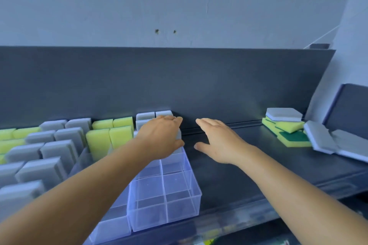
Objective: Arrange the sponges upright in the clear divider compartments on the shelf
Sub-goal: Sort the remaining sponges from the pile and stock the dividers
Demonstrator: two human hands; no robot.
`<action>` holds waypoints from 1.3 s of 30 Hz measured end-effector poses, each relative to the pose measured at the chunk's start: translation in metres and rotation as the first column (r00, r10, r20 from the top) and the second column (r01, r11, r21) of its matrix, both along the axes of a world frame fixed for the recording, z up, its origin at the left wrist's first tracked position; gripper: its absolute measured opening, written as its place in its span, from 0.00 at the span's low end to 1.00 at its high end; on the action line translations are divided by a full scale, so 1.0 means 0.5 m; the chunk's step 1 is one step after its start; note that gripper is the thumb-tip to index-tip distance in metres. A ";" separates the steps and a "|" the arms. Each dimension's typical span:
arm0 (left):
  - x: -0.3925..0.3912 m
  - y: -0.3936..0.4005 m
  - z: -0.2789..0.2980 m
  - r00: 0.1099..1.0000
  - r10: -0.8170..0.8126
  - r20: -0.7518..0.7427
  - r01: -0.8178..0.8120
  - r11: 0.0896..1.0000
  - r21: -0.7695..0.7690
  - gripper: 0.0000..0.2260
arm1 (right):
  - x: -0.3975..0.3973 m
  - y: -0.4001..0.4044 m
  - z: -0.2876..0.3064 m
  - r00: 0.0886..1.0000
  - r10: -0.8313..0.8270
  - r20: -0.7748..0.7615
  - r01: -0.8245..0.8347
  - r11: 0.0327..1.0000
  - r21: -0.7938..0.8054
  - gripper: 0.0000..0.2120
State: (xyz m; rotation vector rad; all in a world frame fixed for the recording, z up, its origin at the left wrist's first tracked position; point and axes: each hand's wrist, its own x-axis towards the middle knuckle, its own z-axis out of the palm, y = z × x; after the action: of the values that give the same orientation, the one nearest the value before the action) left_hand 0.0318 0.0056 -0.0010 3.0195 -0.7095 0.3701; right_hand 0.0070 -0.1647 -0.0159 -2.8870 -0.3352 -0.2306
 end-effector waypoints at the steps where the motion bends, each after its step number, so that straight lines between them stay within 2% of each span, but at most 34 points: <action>1: -0.002 -0.019 -0.001 1.000 -0.017 -0.004 0.017 1.000 -0.003 0.24 | -0.004 -0.021 -0.001 1.000 -0.016 0.002 0.016 1.000 -0.005 0.33; 13: 0.033 -0.334 -0.014 0.985 -0.167 -0.045 0.165 0.986 -0.031 0.24 | -0.004 -0.344 -0.020 0.983 -0.184 -0.012 0.183 0.982 -0.042 0.31; 21: 0.093 -0.566 -0.047 0.968 -0.234 -0.088 0.231 0.972 -0.041 0.29 | 0.031 -0.576 -0.031 0.952 -0.303 -0.035 0.303 0.953 -0.018 0.28; 25: 0.137 -0.661 -0.060 0.966 -0.238 -0.098 0.236 0.971 -0.028 0.29 | 0.044 -0.663 -0.040 0.921 -0.383 -0.069 0.386 0.922 0.030 0.31; 33: 0.232 -0.780 -0.068 0.974 -0.201 -0.101 0.204 0.979 0.024 0.30 | 0.086 -0.761 -0.057 0.870 -0.441 -0.220 0.473 0.872 0.123 0.37; 35: 0.248 -0.793 -0.069 0.975 -0.185 -0.125 0.194 0.979 0.059 0.28 | 0.097 -0.766 -0.060 0.870 -0.426 -0.249 0.469 0.869 0.155 0.37; 39: 0.265 -0.801 -0.070 0.976 -0.189 -0.110 0.190 0.982 -0.007 0.20 | 0.115 -0.764 -0.066 0.893 -0.376 -0.248 0.423 0.889 0.175 0.36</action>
State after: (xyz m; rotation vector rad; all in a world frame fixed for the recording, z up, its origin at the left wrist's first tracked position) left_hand 0.1643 -0.3950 -0.0359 2.9136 -0.9788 0.1942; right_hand 0.0644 -0.5465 -0.0488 -2.6888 0.3144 -0.0268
